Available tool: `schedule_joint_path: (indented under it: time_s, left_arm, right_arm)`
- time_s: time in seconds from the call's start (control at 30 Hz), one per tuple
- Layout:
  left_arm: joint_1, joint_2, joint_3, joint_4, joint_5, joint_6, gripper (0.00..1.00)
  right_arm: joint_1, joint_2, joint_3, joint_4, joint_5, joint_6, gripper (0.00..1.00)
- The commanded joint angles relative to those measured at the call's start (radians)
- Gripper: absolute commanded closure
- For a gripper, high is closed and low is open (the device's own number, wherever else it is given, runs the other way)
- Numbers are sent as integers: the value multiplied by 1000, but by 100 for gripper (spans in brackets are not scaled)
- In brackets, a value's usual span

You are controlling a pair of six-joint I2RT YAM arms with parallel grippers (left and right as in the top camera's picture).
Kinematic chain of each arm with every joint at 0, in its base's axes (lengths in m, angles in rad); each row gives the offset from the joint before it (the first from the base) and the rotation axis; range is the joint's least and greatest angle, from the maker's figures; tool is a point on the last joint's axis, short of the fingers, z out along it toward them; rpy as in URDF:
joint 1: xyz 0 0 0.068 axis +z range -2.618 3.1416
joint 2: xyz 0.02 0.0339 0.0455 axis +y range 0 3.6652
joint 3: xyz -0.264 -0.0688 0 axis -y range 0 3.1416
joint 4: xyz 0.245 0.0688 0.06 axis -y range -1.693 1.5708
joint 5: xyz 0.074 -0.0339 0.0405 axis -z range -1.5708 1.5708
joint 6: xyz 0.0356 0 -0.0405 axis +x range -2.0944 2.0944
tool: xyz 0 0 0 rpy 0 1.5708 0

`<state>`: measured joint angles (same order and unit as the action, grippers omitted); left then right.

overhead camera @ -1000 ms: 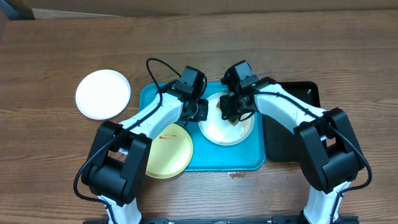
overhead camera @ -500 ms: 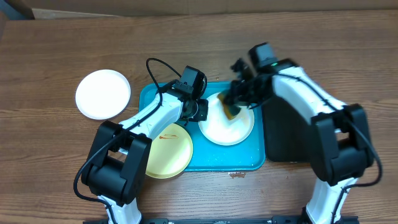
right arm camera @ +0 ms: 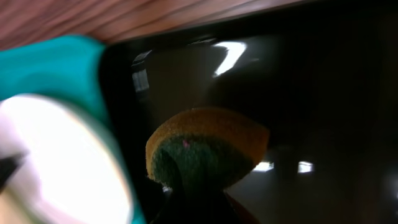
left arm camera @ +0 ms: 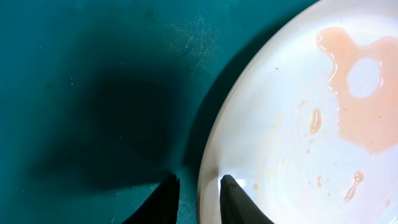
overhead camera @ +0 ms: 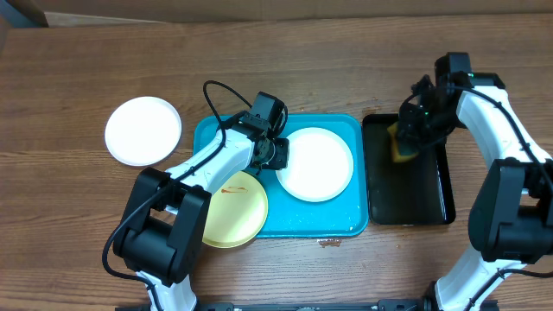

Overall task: Clean dirty plates on tray and stack at the side
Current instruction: 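Return the sponge to the black tray and raise the right gripper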

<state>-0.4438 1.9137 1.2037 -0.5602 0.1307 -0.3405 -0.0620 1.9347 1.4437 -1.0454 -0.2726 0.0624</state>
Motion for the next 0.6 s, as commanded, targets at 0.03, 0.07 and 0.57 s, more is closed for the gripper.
schedule_joint_path:
  time_s: [0.03, 0.07, 0.57]
  left_arm:
    - [-2, 13, -5, -2, -7, -3, 74]
    - [-2, 13, -5, -2, -7, -3, 73]
    - [-2, 13, -5, -11, -7, -5, 69]
  right_arm:
    - [4, -21, -87, 71, 132, -7, 96]
    - [4, -21, -103, 92, 134, -7, 96]
    - [-19, -23, 59, 64, 145, 57, 35]
